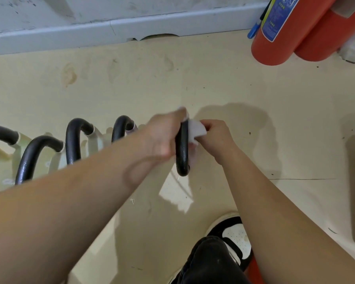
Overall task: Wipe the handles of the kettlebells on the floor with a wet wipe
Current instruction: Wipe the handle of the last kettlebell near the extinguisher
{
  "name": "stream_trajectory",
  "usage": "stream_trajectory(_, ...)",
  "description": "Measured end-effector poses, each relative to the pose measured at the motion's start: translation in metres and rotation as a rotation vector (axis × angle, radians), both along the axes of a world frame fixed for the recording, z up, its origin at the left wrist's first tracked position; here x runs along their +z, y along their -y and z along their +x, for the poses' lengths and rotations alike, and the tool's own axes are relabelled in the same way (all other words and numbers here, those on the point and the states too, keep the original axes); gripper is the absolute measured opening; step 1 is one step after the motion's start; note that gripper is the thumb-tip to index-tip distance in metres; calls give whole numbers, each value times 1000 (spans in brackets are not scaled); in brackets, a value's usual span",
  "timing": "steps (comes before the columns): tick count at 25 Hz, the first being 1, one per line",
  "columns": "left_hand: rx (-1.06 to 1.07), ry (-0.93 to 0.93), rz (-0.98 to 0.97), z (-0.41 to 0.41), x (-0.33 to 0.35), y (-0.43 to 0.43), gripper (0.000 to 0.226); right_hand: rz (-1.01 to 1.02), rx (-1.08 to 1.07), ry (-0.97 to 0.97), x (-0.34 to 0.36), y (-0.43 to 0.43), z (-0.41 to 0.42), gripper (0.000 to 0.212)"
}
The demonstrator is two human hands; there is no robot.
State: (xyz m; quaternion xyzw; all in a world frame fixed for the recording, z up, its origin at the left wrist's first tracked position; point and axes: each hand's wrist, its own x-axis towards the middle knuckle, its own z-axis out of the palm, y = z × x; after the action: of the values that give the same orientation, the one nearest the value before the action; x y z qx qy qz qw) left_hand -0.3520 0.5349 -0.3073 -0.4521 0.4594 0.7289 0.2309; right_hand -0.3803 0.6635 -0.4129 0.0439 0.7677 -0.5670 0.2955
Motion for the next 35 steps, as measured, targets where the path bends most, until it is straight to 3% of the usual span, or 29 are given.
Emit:
stream_trajectory(2,-57,144,-16,-30,2,9,16,37,-21,2,-1,1,2,12)
stream_trajectory(4,-227,198,-137,-39,0,8,23,39,-22,3,0,2,3,17)
stream_trajectory(6,-339,78,-315,-31,-9,1,31,35,-10,-9,-1,1,4,25)
stream_trajectory(9,-531,-181,-719,17,-10,-19,30,-30,-34,12,1,1,6,13)
stream_trajectory(12,-478,-416,-842,81,-27,-35,55,-21,-84,26,-3,4,8,13)
stream_trajectory(14,-438,-450,-920,105,-39,-43,60,-20,-98,24,-1,6,9,14)
stream_trajectory(19,-514,-171,-805,48,-22,-29,30,-29,-96,29,1,6,13,12)
stream_trajectory(21,-595,-112,-695,8,-8,-9,34,-19,-72,15,2,5,14,12)
stream_trajectory(23,-626,-148,-679,-8,-6,-4,38,-11,-47,9,2,4,14,18)
stream_trajectory(26,-554,-267,-782,29,-20,-22,25,-30,-66,50,5,2,17,14)
stream_trajectory(29,-406,-475,-788,93,-35,-37,53,-57,-66,85,10,3,21,13)
stream_trajectory(31,-428,-547,-861,118,-44,-39,57,-56,-43,75,13,2,22,15)
stream_trajectory(33,-495,-454,-918,108,-45,-35,49,-50,-29,65,13,4,24,15)
stream_trajectory(35,-510,-252,-821,67,-40,-27,37,-69,-38,82,10,3,28,10)
